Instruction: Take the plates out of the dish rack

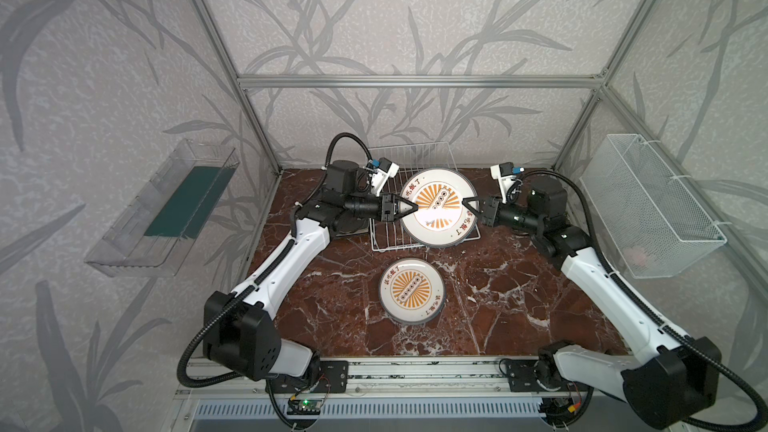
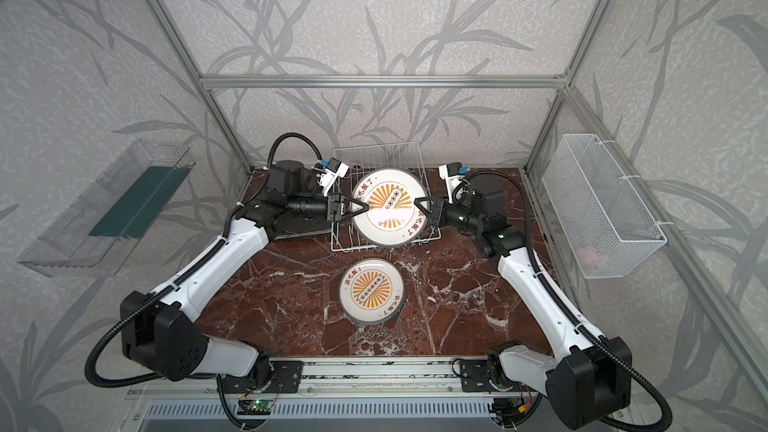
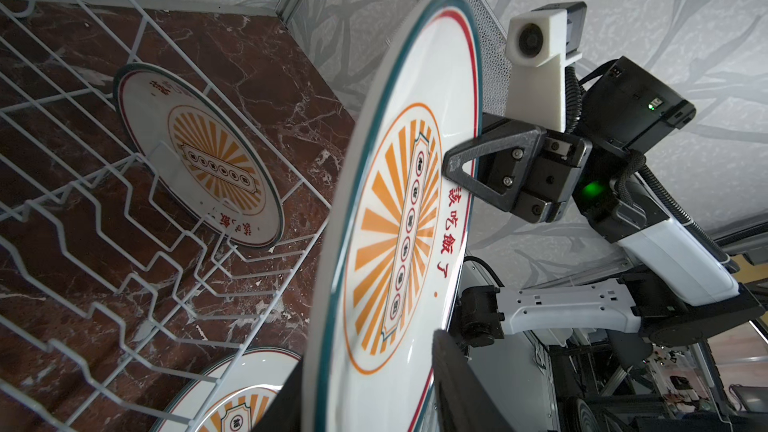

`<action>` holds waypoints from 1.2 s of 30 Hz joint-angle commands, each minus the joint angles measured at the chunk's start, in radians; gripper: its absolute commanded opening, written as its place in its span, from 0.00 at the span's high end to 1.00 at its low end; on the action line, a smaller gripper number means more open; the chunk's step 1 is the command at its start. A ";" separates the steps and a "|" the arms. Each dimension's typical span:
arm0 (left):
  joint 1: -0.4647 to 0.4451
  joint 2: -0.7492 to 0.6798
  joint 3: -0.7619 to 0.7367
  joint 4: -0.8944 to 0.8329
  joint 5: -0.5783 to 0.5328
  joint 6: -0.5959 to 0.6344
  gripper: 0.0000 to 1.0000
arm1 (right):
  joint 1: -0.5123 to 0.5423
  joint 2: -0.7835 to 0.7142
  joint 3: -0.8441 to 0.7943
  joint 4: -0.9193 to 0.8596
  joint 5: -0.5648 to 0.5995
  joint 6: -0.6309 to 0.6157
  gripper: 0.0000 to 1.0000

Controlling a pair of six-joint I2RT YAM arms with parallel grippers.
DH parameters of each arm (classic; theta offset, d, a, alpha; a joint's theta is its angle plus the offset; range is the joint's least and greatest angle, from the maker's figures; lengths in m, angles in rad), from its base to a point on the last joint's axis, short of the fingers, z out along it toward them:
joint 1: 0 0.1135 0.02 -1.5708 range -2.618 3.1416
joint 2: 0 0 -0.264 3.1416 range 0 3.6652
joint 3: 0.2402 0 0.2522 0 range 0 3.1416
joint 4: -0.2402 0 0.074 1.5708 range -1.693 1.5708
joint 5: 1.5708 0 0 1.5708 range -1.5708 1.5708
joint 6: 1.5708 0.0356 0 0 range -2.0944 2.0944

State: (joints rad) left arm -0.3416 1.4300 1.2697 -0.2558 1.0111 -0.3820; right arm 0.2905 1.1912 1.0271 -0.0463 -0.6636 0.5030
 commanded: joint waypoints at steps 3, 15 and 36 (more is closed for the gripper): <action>-0.003 -0.020 -0.005 0.029 0.037 -0.010 0.85 | 0.002 0.004 -0.011 0.095 -0.037 0.004 1.00; 0.004 -0.028 0.003 -0.036 -0.014 -0.053 1.00 | 0.002 0.008 0.007 0.016 0.003 -0.016 0.60; 0.006 -0.377 -0.191 -0.513 -0.172 -0.091 1.00 | 0.001 -0.151 0.051 -0.386 0.179 -0.426 0.01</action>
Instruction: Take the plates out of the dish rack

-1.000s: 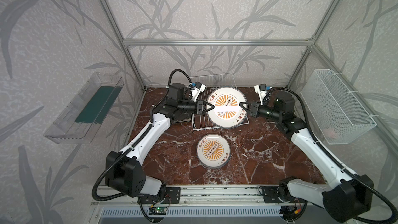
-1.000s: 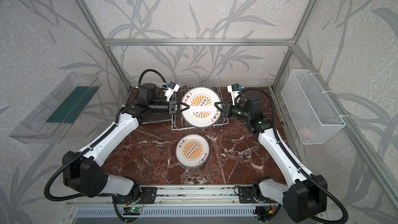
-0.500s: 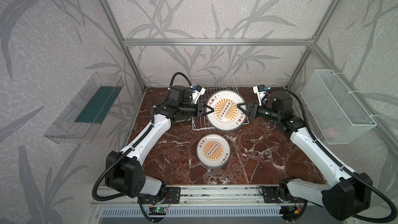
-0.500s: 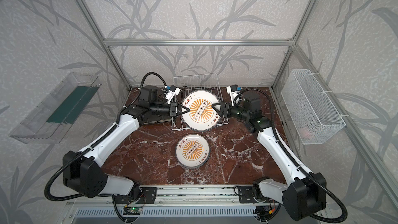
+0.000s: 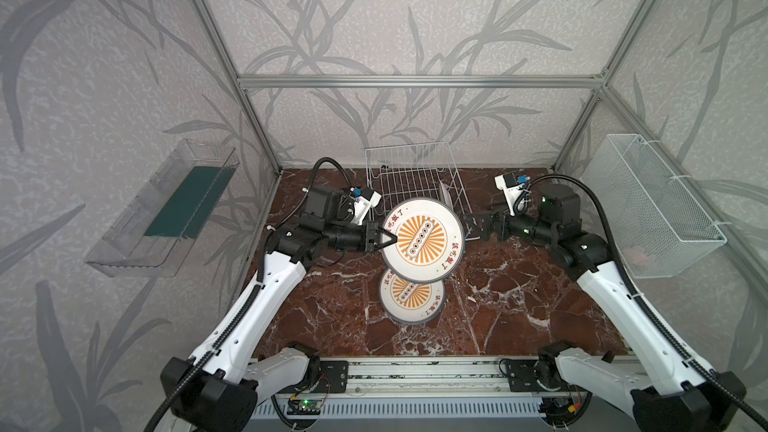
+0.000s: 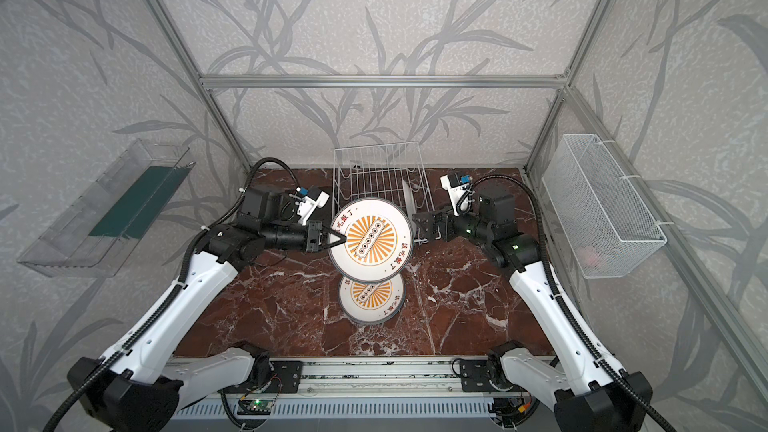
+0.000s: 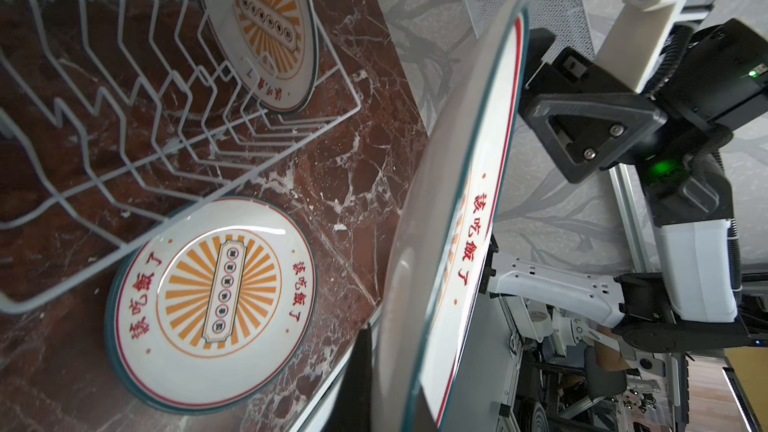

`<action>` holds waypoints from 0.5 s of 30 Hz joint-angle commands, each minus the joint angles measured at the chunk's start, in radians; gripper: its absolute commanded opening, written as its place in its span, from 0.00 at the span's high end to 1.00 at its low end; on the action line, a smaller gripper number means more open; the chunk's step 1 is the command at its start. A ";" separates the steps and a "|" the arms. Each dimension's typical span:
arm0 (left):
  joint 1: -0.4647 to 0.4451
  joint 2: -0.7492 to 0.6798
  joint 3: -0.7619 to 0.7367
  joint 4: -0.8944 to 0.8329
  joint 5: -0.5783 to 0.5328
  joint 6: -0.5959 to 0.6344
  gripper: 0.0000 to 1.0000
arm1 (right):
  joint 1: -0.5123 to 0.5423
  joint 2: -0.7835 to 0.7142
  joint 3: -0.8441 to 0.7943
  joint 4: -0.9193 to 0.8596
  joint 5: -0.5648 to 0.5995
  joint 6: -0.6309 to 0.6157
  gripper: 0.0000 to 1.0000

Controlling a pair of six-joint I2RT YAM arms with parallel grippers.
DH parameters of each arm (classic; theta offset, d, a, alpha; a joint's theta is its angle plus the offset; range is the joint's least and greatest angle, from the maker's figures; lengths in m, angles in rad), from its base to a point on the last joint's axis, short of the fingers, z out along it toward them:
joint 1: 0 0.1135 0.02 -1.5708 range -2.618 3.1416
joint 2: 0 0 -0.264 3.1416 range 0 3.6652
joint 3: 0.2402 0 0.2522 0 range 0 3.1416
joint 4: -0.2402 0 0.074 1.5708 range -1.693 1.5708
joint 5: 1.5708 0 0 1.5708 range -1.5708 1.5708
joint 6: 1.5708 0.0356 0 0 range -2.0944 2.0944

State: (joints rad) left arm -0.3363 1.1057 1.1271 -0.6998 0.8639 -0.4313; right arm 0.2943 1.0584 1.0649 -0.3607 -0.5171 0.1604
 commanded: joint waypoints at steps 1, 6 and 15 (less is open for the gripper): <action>0.000 -0.070 -0.074 -0.068 -0.031 -0.064 1.00 | -0.003 -0.021 0.014 -0.078 0.032 -0.091 0.01; -0.003 -0.172 -0.210 -0.067 -0.071 -0.151 1.00 | -0.003 -0.025 0.020 -0.104 0.035 -0.085 0.01; -0.006 -0.249 -0.430 0.039 -0.122 -0.295 1.00 | -0.003 -0.022 0.020 -0.072 0.034 -0.039 0.01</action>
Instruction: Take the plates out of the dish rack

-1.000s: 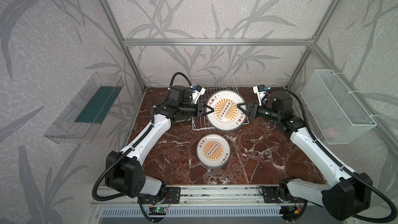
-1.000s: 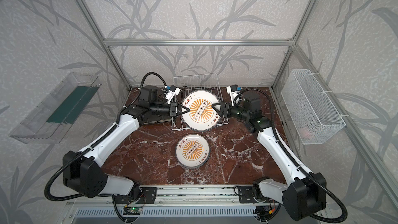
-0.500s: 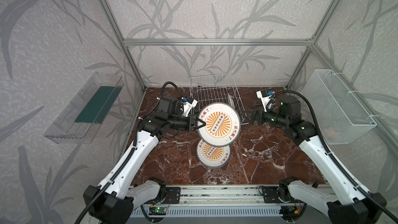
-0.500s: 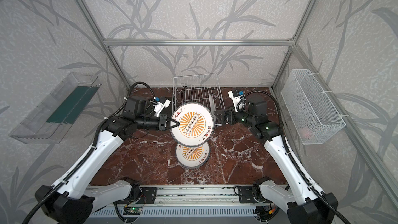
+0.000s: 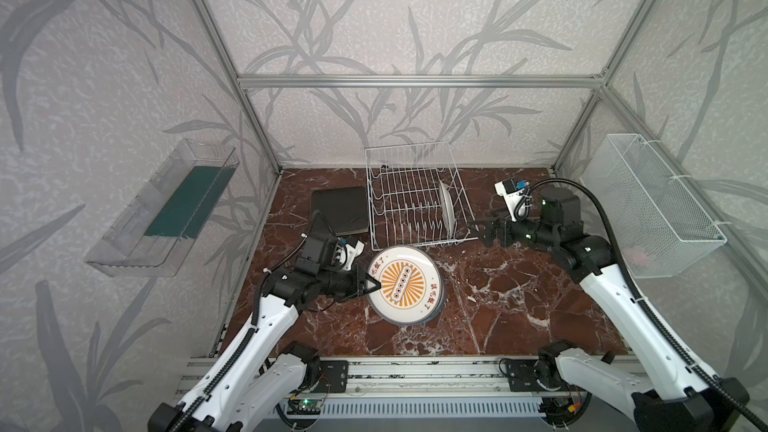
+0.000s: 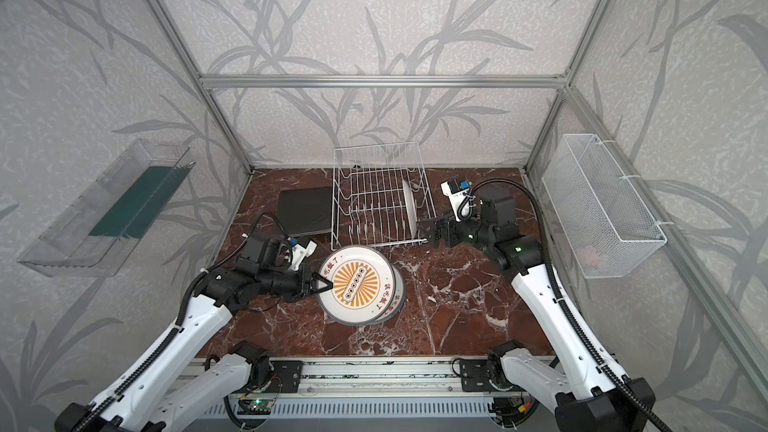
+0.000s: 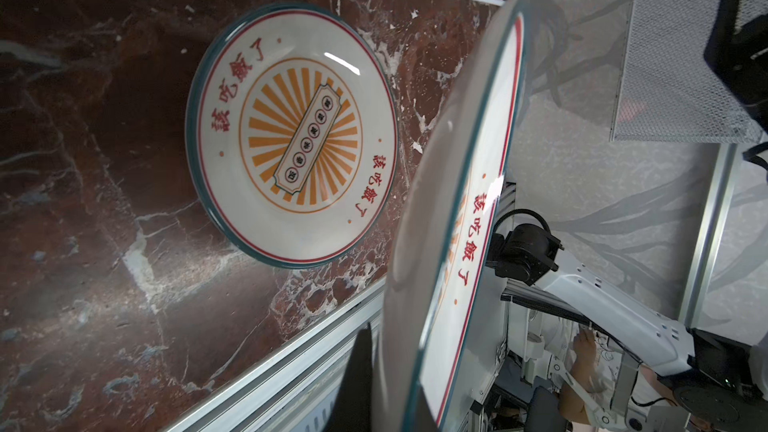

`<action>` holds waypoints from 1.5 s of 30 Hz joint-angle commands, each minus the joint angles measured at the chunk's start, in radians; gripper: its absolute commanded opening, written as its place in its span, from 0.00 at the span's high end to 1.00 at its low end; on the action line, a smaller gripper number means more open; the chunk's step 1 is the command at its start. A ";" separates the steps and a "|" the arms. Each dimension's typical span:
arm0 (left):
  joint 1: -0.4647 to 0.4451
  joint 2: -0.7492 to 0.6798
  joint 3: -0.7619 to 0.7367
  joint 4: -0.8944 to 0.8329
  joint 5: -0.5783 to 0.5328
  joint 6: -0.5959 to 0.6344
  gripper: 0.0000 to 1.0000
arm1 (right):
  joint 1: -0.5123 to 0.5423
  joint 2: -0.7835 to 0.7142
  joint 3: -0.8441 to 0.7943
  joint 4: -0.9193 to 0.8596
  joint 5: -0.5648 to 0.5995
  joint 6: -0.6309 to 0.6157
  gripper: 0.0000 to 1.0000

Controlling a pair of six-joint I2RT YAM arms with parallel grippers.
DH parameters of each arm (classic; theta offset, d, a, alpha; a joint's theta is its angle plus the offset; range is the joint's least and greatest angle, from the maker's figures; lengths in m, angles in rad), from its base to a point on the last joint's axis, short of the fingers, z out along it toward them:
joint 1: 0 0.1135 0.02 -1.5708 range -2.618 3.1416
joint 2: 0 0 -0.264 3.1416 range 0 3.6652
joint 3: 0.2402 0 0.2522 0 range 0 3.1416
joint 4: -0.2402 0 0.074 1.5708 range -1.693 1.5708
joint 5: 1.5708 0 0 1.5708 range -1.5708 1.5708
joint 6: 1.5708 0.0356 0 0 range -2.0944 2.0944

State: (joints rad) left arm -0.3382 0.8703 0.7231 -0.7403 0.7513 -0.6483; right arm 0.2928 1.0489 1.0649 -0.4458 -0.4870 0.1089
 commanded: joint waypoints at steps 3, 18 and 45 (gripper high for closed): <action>-0.008 0.001 -0.070 0.133 -0.018 -0.114 1.00 | -0.001 -0.013 0.024 0.009 0.011 0.006 0.01; -0.077 0.166 -0.171 0.390 -0.064 -0.191 1.00 | -0.001 0.013 0.038 -0.028 0.050 0.002 0.01; -0.102 0.306 -0.150 0.343 -0.128 -0.090 0.39 | 0.000 0.043 0.074 -0.036 0.057 0.012 0.01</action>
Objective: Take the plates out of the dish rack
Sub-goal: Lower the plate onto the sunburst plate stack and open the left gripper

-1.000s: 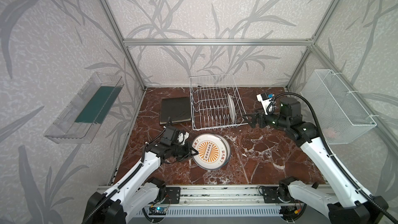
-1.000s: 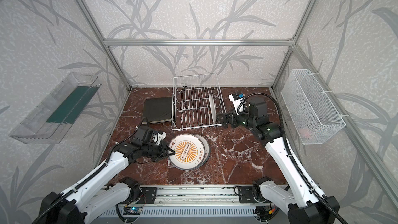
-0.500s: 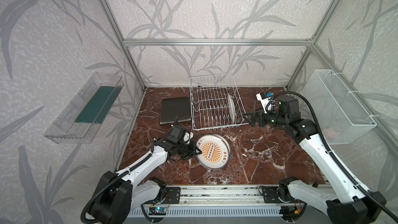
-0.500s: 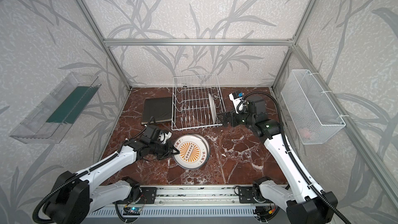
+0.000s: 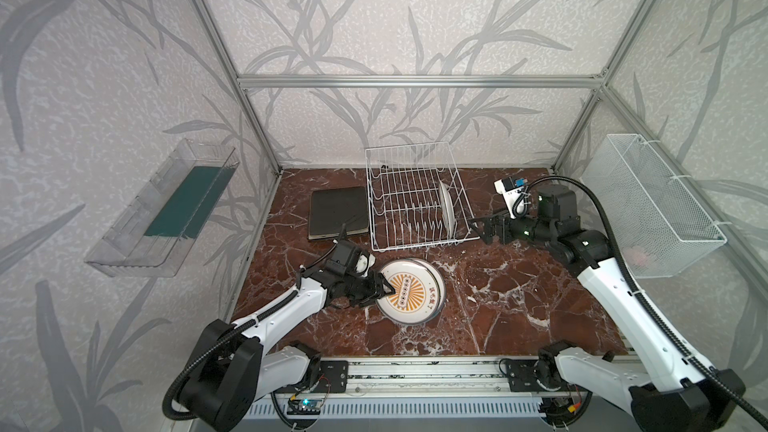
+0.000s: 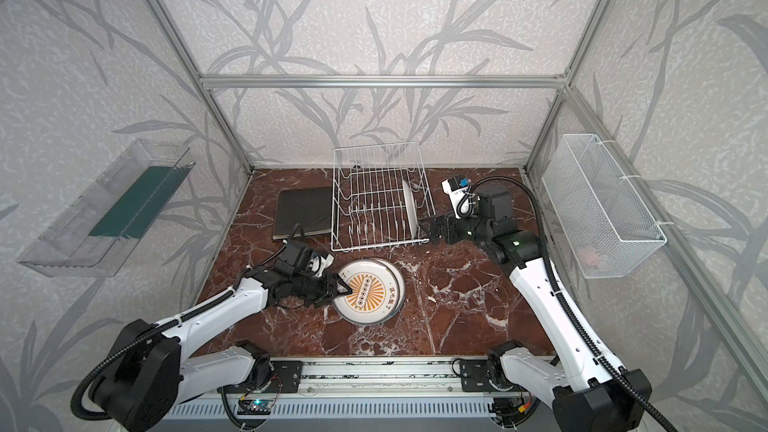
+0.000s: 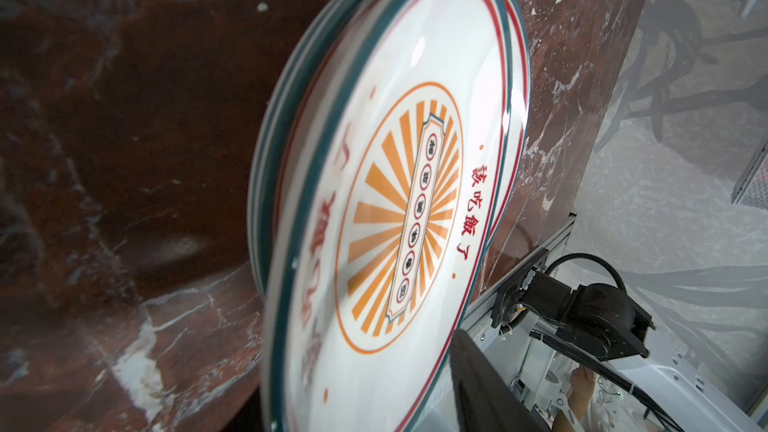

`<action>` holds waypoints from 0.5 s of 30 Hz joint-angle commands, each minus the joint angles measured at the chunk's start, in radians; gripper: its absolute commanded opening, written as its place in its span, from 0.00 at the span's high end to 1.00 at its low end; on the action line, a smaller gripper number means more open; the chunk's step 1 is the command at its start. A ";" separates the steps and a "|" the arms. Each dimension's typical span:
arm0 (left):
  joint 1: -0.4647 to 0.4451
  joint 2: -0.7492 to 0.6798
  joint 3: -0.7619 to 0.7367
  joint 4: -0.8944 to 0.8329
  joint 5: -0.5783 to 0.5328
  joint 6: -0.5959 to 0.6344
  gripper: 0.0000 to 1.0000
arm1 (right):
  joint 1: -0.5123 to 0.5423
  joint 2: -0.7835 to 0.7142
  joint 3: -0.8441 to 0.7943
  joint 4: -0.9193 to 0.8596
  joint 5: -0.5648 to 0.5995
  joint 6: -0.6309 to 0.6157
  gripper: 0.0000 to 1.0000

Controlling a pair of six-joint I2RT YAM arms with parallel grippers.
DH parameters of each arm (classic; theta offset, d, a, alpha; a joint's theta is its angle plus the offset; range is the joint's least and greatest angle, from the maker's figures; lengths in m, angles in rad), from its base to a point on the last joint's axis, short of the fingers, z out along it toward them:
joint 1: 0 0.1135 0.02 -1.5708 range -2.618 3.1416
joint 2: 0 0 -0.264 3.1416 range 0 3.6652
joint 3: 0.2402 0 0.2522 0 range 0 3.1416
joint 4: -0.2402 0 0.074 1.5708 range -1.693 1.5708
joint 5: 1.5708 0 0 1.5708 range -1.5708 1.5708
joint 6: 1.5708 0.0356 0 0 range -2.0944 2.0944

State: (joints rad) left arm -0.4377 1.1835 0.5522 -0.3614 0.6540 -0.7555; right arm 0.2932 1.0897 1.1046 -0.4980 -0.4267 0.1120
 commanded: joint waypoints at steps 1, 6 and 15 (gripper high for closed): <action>-0.002 -0.003 0.025 -0.041 -0.033 0.019 0.37 | -0.001 0.002 0.035 0.017 -0.004 0.009 0.01; -0.003 0.009 0.074 -0.109 -0.053 0.032 0.25 | -0.001 0.001 0.043 0.017 -0.004 0.011 0.01; -0.015 -0.007 0.195 -0.313 -0.148 0.060 0.15 | -0.001 0.009 0.038 0.032 -0.010 0.032 0.01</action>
State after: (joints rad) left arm -0.4488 1.1908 0.7021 -0.5686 0.5610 -0.7166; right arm 0.2932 1.0920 1.1194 -0.4900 -0.4271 0.1284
